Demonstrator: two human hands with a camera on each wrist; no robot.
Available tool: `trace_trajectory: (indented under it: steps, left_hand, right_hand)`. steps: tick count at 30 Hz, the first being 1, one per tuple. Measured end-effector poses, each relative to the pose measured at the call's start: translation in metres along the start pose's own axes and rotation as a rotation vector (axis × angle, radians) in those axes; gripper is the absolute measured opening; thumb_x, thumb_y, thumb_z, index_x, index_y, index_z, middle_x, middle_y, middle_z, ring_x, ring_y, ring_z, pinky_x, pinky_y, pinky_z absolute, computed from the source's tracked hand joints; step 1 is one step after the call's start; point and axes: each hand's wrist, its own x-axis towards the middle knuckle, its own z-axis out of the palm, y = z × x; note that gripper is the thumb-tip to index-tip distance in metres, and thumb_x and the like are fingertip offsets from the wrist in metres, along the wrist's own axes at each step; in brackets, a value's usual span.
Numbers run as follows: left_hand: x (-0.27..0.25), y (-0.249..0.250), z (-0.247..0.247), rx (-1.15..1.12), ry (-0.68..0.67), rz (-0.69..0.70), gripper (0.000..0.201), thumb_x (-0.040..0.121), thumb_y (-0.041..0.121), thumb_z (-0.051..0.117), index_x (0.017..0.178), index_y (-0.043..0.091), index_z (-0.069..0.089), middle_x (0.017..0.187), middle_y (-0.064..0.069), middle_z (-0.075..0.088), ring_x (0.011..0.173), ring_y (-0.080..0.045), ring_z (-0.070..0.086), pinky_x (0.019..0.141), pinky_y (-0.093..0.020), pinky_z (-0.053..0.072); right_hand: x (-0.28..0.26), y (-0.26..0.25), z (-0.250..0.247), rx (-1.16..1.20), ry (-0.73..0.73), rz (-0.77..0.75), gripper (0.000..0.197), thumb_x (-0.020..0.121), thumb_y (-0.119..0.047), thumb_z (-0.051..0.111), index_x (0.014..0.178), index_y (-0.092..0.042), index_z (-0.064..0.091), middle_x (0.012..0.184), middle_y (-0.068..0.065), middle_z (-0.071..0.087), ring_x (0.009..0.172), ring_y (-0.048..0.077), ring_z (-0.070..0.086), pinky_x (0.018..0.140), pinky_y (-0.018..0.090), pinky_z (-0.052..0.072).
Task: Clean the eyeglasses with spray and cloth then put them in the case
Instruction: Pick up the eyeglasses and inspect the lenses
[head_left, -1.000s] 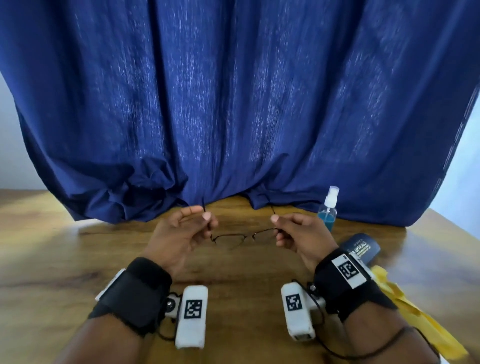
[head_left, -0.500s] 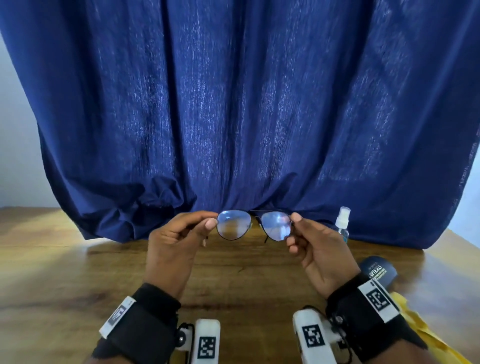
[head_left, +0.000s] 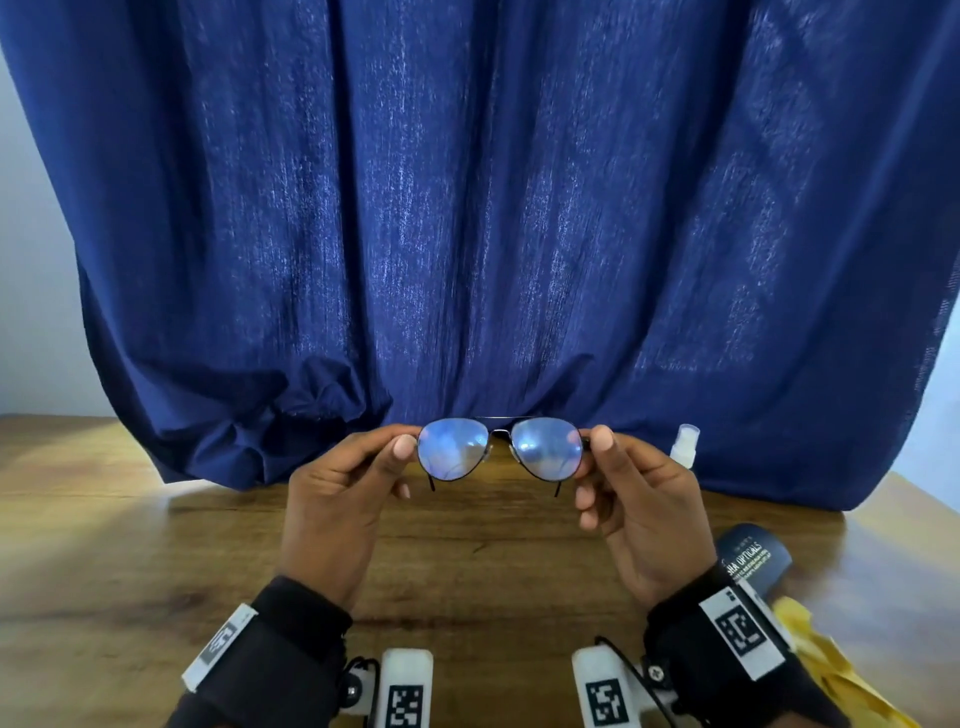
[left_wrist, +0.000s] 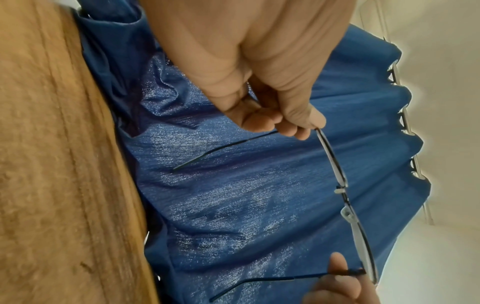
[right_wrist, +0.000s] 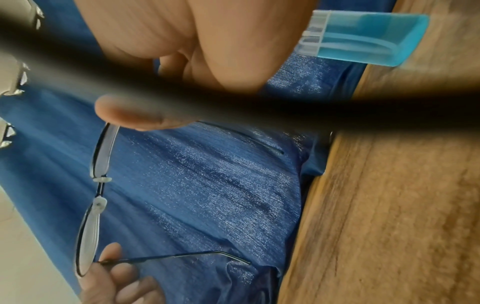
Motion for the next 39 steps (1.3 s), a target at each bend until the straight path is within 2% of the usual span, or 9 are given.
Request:
trace_trajectory:
  steps: [5,10,17,21,24,29,32,37,39]
  left_hand:
    - [0.0,0.0,0.001,-0.006,0.01,0.034,0.023,0.089,0.026,0.066,0.102,0.012,0.08,0.101,-0.005,0.079,0.074,-0.006,0.063,0.064,-0.018,0.055]
    - [-0.002,-0.001,0.001,-0.032,0.011,0.04,0.024,0.088,0.028,0.067,0.1,0.011,0.079,0.104,-0.008,0.077,0.078,-0.014,0.061,0.066,-0.021,0.054]
    - [0.0,0.0,0.001,-0.247,-0.04,-0.176,0.036,0.074,0.028,0.077,0.109,0.019,0.073,0.074,-0.002,0.071,0.063,-0.008,0.059,0.058,-0.019,0.052]
    - [0.0,0.002,0.002,-0.293,-0.07,-0.18,0.028,0.069,0.033,0.079,0.094,0.022,0.076,0.076,-0.002,0.071,0.062,-0.008,0.056,0.052,-0.018,0.048]
    - [0.001,0.001,0.001,-0.276,-0.041,-0.166,0.03,0.07,0.034,0.079,0.097,0.024,0.075,0.08,-0.001,0.073,0.066,-0.007,0.061,0.054,-0.017,0.05]
    - [0.0,0.002,-0.002,0.109,-0.04,0.072,0.021,0.083,0.019,0.078,0.103,0.025,0.075,0.084,0.002,0.078,0.073,-0.006,0.068,0.069,-0.019,0.058]
    - [-0.003,0.004,-0.003,0.339,-0.068,0.163,0.027,0.086,0.012,0.079,0.101,0.033,0.075,0.096,0.014,0.079,0.091,-0.003,0.075,0.081,-0.012,0.056]
    - [-0.006,0.006,0.002,0.511,-0.135,0.321,0.054,0.091,-0.002,0.068,0.122,0.042,0.067,0.107,0.019,0.065,0.101,-0.013,0.066,0.08,-0.013,0.052]
    - [-0.009,0.01,0.006,0.58,-0.209,0.419,0.046,0.09,0.011,0.074,0.126,0.039,0.067,0.108,0.023,0.06,0.095,-0.008,0.062,0.077,-0.013,0.05]
  right_hand:
    - [-0.002,-0.001,-0.002,-0.059,-0.045,-0.094,0.028,0.079,-0.036,0.07,0.09,-0.012,0.08,0.073,0.009,0.07,0.054,0.015,0.061,0.044,0.023,0.051]
    - [-0.001,0.0,-0.008,-0.374,0.029,-0.307,0.017,0.083,-0.031,0.07,0.087,-0.019,0.082,0.087,-0.001,0.068,0.057,0.012,0.058,0.054,0.019,0.051]
    - [0.006,0.003,-0.016,-0.24,0.091,-0.14,0.017,0.086,-0.02,0.073,0.1,-0.01,0.075,0.074,0.013,0.076,0.059,0.015,0.063,0.049,0.022,0.054]
    - [0.008,0.004,-0.018,-0.144,0.025,-0.114,0.023,0.084,-0.019,0.072,0.105,-0.01,0.076,0.085,0.015,0.077,0.061,0.014,0.061,0.053,0.022,0.053]
    - [0.008,0.001,-0.021,-0.34,-0.051,-0.21,0.016,0.09,-0.013,0.07,0.102,-0.02,0.078,0.089,0.008,0.079,0.062,0.012,0.061,0.054,0.024,0.054]
    - [0.008,0.0,-0.028,-0.502,-0.096,-0.319,0.037,0.092,-0.003,0.07,0.121,-0.025,0.07,0.095,0.008,0.077,0.068,0.016,0.067,0.059,0.027,0.059]
    - [0.007,-0.008,-0.032,-0.686,-0.063,-0.518,0.031,0.089,-0.006,0.075,0.111,-0.027,0.075,0.096,-0.005,0.077,0.081,0.011,0.073,0.076,0.023,0.06]
    - [0.004,-0.009,-0.027,-0.968,0.023,-0.863,0.025,0.084,0.004,0.079,0.098,-0.016,0.081,0.1,-0.01,0.075,0.097,-0.003,0.069,0.086,0.008,0.049]
    - [0.001,-0.005,-0.023,-0.994,0.013,-0.929,0.025,0.085,0.007,0.075,0.098,-0.014,0.082,0.1,-0.007,0.076,0.097,-0.002,0.069,0.086,0.008,0.05]
